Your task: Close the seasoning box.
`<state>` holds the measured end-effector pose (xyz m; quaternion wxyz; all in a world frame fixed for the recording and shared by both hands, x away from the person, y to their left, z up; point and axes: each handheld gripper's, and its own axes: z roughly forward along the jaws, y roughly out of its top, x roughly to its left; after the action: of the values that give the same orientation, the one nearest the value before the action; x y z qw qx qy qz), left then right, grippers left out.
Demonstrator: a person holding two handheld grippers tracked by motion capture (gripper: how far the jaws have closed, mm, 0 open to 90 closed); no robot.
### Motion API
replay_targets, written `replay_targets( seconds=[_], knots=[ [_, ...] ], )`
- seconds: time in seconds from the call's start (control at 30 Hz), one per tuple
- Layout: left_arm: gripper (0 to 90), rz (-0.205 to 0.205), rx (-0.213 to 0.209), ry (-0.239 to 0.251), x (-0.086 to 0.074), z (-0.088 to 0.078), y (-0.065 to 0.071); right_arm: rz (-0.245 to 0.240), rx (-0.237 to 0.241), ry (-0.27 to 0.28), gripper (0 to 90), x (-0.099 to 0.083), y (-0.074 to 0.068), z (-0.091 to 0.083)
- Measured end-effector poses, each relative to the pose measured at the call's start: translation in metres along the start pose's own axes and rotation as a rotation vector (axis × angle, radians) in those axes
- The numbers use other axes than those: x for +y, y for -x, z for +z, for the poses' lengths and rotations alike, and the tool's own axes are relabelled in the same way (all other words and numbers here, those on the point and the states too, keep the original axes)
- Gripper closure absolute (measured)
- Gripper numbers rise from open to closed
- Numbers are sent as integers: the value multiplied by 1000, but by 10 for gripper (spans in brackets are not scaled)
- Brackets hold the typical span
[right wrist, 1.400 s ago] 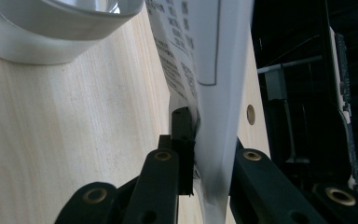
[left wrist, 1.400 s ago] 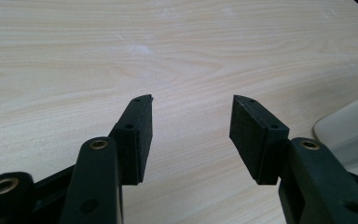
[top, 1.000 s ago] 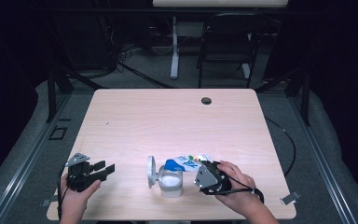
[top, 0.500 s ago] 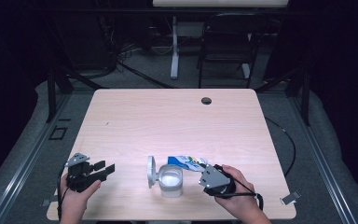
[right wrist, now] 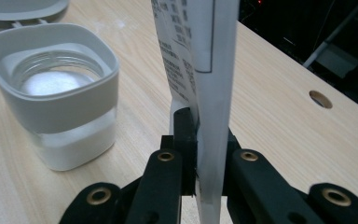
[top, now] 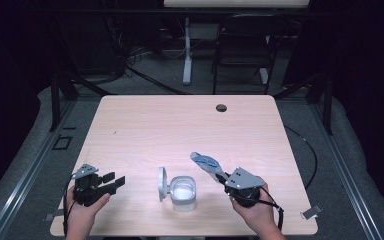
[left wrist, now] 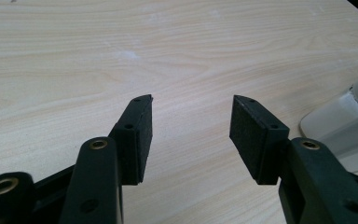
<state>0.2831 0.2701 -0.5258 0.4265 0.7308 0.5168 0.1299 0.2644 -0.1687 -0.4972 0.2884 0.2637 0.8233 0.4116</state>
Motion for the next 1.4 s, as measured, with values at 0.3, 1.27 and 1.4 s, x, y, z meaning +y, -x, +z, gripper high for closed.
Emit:
replay_targets(
  seconds=[0.3, 1.27, 1.4],
  knots=[
    [493, 3, 1, -1, 0, 0, 2, 111, -45, 2, 856, -16, 19, 9],
    [493, 7, 0, -6, -1, 1, 2, 315, -128, -116, 858, -51, 51, 43],
    [493, 8, 1, -7, -1, 2, 2, 326, -133, -116, 858, -57, 51, 44]
  ],
)
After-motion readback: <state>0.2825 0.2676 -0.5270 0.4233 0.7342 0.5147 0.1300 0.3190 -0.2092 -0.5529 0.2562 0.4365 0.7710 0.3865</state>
